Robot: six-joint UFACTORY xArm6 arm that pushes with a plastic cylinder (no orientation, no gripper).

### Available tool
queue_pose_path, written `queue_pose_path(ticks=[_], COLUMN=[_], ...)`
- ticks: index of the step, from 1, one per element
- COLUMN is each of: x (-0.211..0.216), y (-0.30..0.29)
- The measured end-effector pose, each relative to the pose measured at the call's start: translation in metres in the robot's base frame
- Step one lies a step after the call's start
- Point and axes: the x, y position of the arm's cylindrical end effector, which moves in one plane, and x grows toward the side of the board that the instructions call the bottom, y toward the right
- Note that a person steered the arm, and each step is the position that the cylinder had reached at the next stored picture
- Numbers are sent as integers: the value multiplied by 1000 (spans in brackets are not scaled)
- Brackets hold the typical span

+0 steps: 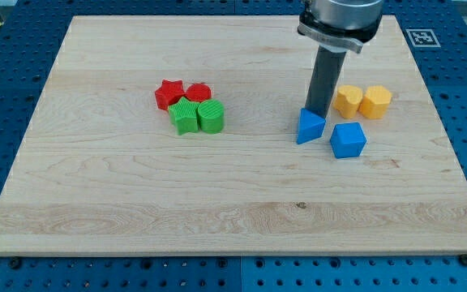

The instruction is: Slide the blue triangle closer to blue cube

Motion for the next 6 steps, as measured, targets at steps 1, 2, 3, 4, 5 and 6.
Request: queue_pose_path(ticks=[1,2,3,4,5,6], x=[5,-24,-27,-4,2,9], y=[0,-7,-44,-44,-27,-10])
